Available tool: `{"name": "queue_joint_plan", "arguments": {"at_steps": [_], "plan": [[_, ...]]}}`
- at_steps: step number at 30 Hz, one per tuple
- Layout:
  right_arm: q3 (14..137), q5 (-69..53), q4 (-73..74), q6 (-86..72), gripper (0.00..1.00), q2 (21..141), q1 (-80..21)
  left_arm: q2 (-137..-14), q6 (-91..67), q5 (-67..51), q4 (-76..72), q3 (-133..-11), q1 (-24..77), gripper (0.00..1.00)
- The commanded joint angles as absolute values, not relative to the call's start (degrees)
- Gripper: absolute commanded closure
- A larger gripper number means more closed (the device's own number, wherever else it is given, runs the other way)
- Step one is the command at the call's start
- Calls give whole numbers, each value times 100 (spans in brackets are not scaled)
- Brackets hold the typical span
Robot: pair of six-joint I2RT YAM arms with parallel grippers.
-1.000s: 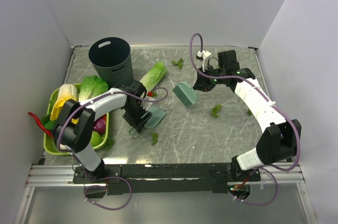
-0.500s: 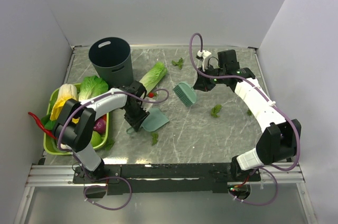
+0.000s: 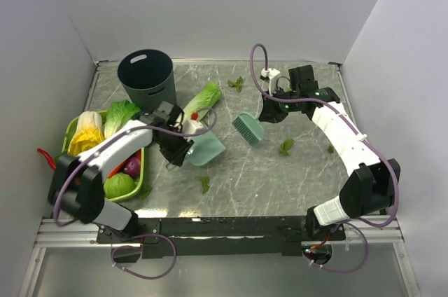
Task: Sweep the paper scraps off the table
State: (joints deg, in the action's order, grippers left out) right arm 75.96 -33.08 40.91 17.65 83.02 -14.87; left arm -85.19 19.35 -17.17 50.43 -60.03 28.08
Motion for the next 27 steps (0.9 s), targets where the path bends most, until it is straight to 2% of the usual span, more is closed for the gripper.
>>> {"name": "queue_joint_plan", "arguments": {"at_steps": [1,7,12,15,18,21,27], "plan": [[7823,-3971,4833,2205,100,8069,-1695,-7561,1741,-1969,4809,-6108,2488,99],[7541,-4578,5010,1908,100,7857,-2609,-6778,1196,-1960,4448,-6240,1882,99],[7567,-4790,4150,1267,100,8445,-3119,-6531,678,-1234,4316,-6538,1258,99],[7760,-4947,3403,257,100,8744,-3444,-6556,632,-766,4577,-7056,1003,99],[8313,-4740,3777,360,100,9201,-4050,-6574,773,-563,4850,-7461,879,99],[8893,-4571,4148,256,100,9807,-4298,-6381,739,-825,4834,-7541,441,99],[8587,-4088,3262,-842,100,10037,-4263,-6197,738,-1801,5106,-7655,-518,99]]}}
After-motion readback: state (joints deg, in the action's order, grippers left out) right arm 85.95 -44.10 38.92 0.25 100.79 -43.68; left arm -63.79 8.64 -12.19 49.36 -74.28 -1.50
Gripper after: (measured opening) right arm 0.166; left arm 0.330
